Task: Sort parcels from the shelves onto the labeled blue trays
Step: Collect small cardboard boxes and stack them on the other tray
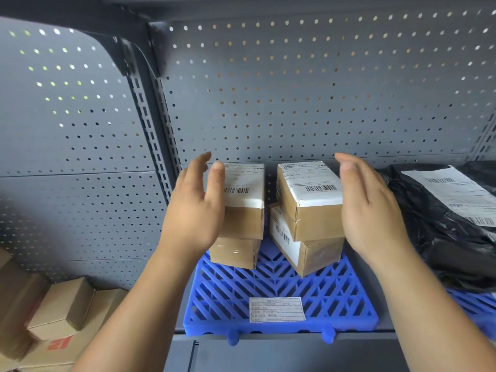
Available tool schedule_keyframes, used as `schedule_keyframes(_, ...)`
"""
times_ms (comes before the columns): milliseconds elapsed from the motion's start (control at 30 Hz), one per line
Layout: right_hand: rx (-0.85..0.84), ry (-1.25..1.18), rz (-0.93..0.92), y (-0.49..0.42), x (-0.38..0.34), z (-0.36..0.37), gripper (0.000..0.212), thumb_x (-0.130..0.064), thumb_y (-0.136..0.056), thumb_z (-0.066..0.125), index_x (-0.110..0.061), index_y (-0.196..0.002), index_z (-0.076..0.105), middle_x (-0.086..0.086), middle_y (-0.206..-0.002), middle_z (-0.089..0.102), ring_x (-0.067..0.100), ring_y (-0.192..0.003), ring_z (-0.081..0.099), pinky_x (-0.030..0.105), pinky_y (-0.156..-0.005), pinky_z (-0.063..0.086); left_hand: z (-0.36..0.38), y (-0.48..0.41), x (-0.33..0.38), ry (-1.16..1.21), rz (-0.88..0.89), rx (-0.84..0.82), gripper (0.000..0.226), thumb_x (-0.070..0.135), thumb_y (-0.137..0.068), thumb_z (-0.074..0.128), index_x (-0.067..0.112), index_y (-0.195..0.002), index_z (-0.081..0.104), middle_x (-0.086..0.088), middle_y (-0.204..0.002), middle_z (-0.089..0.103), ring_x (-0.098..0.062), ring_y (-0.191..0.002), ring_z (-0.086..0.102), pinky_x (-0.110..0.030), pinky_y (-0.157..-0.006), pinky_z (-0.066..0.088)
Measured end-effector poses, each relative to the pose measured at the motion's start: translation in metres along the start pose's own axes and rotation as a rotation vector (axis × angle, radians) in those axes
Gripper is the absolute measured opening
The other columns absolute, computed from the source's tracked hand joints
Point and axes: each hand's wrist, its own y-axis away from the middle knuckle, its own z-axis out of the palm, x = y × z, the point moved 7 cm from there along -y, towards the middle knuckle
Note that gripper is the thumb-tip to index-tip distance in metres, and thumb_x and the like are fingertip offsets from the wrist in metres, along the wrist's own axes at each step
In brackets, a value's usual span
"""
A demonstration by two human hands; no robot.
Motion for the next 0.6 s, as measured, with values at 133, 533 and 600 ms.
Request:
schedule_keyframes(133, 0.015, -0.278, 0.193, 0.000, 0.035, 0.002, 0.060, -0.066, -0.090, 0.025, -0.046, -0.138, 0.054, -0.017, -0.142, 0.057, 0.004, -0.135, 0.048, 0.039, -0.120, 0.030, 0.004, -0.004, -0.041, 0.238, -0.194, -0.028, 0.063, 0.071, -0.097, 0.029, 0.040, -0.150, 0.044, 0.014, -0.149, 0.051, -0.006, -0.135, 0.048, -0.038, -0.118, 0.035)
schedule_keyframes(533, -0.172, -0.663, 0.517, 0.021, 0.075, 0.034, 0.093, -0.098, -0.055, 0.056, -0.039, -0.126, 0.069, -0.015, -0.128, 0.070, 0.009, -0.126, 0.060, 0.047, -0.117, 0.035, 0.052, 0.013, -0.089, 0.751, -0.530, -0.303, 0.063, 0.061, -0.106, 0.014, 0.030, -0.137, 0.059, 0.004, -0.127, 0.073, -0.013, -0.121, 0.066, -0.043, -0.108, 0.043)
schedule_keyframes(600, -0.179, -0.704, 0.496, 0.027, 0.068, 0.037, 0.072, -0.090, -0.074, 0.047, -0.041, -0.120, 0.072, -0.013, -0.125, 0.072, 0.008, -0.123, 0.063, 0.048, -0.116, 0.036, 0.054, 0.015, -0.090, 0.771, -0.542, -0.321, 0.064, 0.061, -0.106, 0.013, 0.031, -0.138, 0.059, 0.003, -0.129, 0.072, -0.015, -0.123, 0.065, -0.044, -0.108, 0.043)
